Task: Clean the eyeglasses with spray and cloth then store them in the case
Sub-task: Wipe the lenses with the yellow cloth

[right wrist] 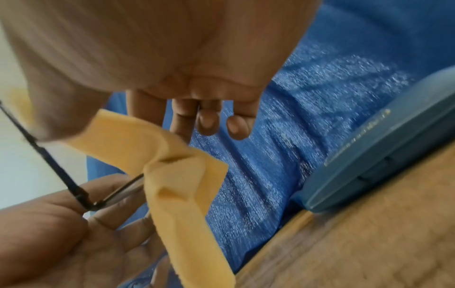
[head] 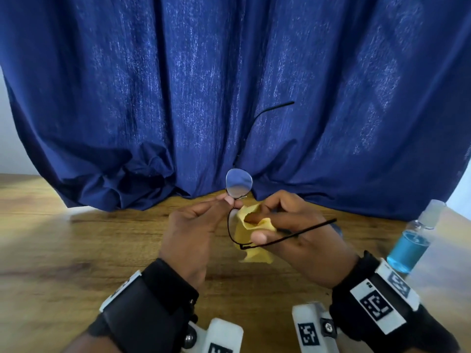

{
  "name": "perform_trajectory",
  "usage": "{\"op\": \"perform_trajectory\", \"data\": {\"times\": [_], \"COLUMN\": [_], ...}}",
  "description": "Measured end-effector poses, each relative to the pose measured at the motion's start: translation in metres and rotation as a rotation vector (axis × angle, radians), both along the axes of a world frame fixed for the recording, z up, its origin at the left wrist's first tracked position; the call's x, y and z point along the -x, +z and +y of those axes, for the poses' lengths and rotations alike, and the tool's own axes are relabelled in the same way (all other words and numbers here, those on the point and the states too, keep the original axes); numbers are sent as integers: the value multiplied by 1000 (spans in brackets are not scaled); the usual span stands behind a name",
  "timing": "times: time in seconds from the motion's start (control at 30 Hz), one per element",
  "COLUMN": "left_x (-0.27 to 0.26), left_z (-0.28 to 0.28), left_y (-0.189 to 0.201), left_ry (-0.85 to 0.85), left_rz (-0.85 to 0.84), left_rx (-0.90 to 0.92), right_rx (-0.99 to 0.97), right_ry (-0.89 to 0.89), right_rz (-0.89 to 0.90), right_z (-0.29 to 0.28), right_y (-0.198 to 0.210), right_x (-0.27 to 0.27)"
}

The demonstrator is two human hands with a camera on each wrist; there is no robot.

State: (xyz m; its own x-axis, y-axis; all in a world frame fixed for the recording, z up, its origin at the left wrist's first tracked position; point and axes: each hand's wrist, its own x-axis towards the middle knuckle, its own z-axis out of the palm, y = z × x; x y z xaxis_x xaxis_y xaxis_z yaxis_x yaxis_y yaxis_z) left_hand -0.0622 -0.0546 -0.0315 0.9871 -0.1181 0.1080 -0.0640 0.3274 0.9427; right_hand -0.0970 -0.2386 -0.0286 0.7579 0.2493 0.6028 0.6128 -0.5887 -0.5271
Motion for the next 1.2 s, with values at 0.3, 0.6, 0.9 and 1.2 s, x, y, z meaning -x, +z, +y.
{"op": "perform_trajectory", "data": {"times": [0.3, 0.6, 0.9, 1.2], "left_x": [2, 5, 5, 6], "left_z": [-1, -4, -3, 0], "left_y": [1, 0, 3, 11], "left_ry": [24, 30, 34, 38], "left_rz": [-32, -2, 79, 133], "left_rx": [-28, 2, 59, 6], "right_rx": [-66, 193, 406, 463], "right_ry": [28, -122, -137, -101], "right_rz": [225, 12, 72, 157], "right_z": [-5, -8, -13, -22], "right_y": [2, -6, -4, 6], "right_x": [2, -4, -4, -3]}}
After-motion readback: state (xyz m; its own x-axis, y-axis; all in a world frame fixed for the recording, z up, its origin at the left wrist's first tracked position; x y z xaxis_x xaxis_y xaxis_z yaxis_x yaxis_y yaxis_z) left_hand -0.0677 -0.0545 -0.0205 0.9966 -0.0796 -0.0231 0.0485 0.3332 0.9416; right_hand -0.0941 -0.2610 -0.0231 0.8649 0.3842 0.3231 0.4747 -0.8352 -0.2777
